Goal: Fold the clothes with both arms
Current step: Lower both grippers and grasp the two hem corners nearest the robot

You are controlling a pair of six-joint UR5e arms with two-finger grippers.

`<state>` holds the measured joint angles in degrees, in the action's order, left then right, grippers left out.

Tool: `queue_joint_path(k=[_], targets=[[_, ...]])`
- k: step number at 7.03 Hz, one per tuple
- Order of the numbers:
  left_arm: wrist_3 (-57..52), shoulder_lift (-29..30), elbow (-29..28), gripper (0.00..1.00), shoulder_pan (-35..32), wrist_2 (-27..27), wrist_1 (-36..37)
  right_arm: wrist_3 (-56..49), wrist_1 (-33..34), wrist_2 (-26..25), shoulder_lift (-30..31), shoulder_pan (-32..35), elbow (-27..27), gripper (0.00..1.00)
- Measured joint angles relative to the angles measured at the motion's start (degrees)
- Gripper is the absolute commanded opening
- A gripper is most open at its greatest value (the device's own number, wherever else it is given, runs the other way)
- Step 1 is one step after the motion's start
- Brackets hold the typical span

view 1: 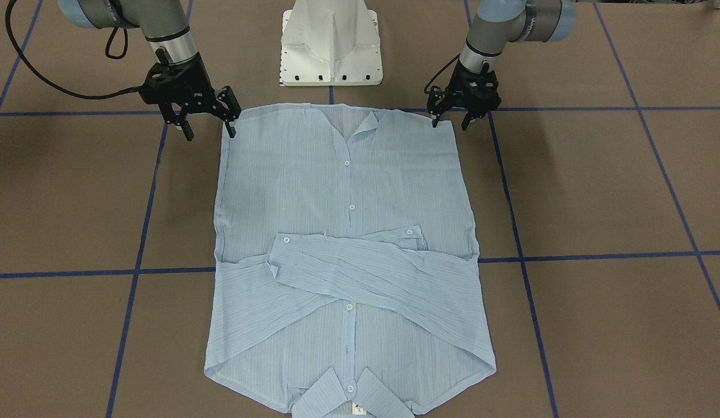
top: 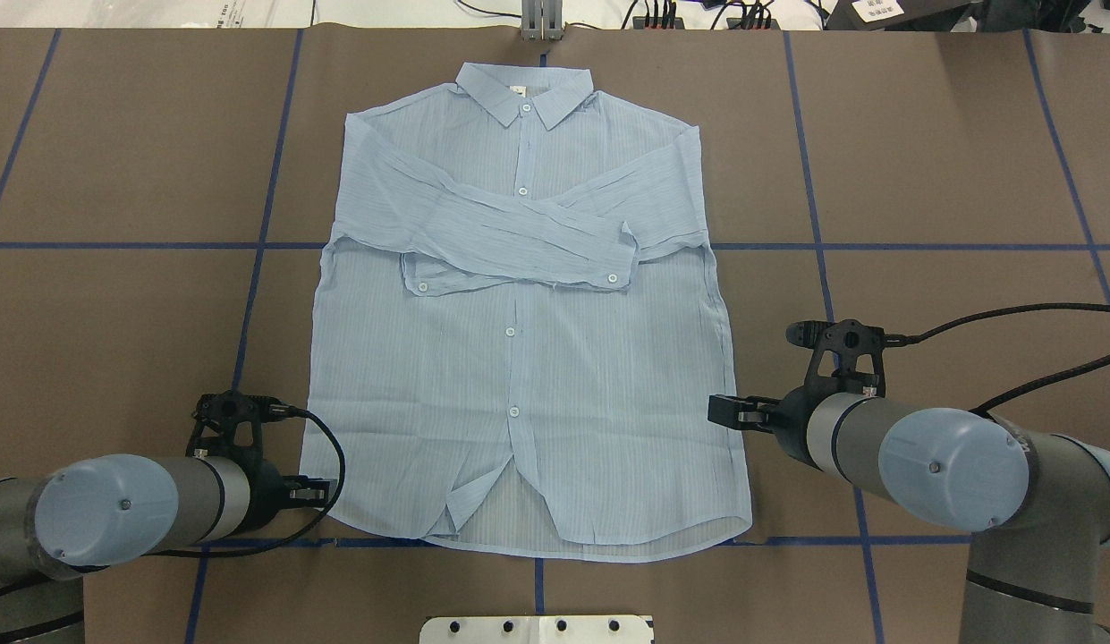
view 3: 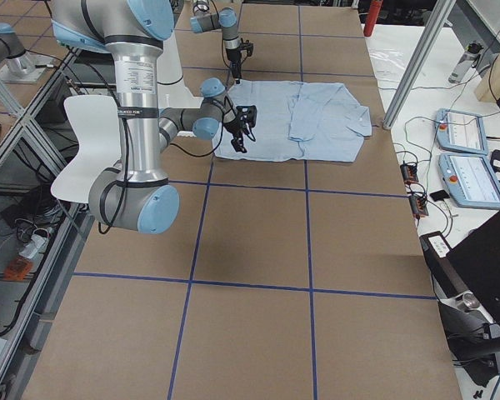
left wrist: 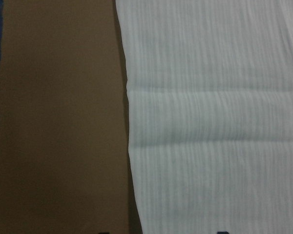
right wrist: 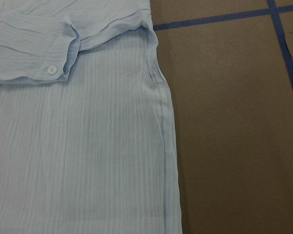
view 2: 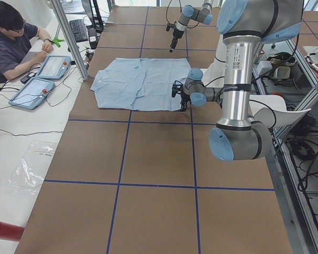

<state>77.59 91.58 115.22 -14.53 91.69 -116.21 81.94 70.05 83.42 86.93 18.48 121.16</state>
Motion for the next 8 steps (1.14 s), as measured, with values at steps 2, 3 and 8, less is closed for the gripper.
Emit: queue_joint_path(k=[2, 3, 8], targets=[[0.01, 0.05, 0.03, 0.31, 0.1, 0.06, 0.02, -0.02, -0.06, -0.1, -0.01, -0.06, -0.17, 1.0], [0.01, 0.03, 0.06, 0.31, 0.11, 0.06, 0.02, -0.02, -0.08, -0.25, -0.01, -0.14, -0.3, 1.0], [0.01, 0.01, 0.01, 0.0, 0.74, 0.07, 0.02, 0.12, -0.11, -0.45, -0.01, -0.85, -0.39, 1.0]])
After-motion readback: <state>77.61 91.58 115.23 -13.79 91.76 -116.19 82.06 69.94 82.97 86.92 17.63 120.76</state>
